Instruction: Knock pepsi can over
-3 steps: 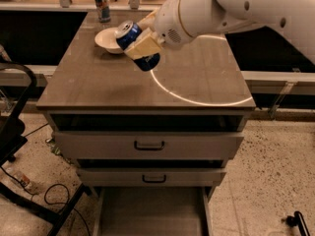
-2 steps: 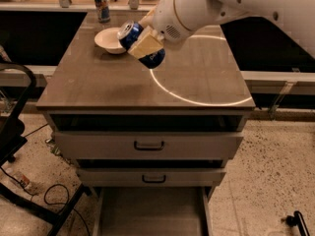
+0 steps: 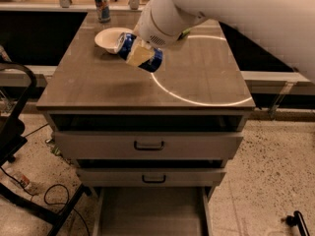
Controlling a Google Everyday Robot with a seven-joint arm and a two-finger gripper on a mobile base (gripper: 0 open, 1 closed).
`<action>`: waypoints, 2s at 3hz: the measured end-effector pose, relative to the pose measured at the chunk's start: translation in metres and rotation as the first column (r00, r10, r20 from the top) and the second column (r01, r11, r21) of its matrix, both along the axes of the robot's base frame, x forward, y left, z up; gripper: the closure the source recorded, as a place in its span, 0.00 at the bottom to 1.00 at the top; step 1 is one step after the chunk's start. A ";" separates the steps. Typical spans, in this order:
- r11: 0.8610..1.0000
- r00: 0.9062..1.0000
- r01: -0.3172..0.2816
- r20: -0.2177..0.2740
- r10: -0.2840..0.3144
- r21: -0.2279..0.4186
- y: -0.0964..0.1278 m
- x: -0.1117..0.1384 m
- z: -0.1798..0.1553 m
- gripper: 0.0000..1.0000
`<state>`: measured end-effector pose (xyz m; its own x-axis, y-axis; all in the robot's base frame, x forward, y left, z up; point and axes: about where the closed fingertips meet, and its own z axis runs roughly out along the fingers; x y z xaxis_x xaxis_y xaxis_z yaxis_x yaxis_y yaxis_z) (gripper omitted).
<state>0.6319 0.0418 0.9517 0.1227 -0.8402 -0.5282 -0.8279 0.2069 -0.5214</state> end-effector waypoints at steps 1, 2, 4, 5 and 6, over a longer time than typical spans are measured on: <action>0.988 0.997 -0.068 -0.030 0.065 -0.136 0.028 0.009 -0.019 1.00; 0.965 0.991 -0.133 -0.056 0.123 -0.226 0.052 0.012 -0.029 1.00; 0.937 0.972 -0.229 -0.108 0.207 -0.264 0.090 0.010 -0.060 1.00; 0.930 0.964 -0.259 -0.131 0.232 -0.262 0.100 0.010 -0.079 1.00; 0.931 0.953 -0.291 -0.154 0.261 -0.219 0.111 0.008 -0.097 1.00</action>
Offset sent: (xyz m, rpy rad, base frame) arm 0.0172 0.0776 -0.0412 -0.3455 0.0626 0.2021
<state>0.6404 0.1526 0.8543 0.3158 -0.8845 -0.3434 -0.8938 -0.1559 -0.4205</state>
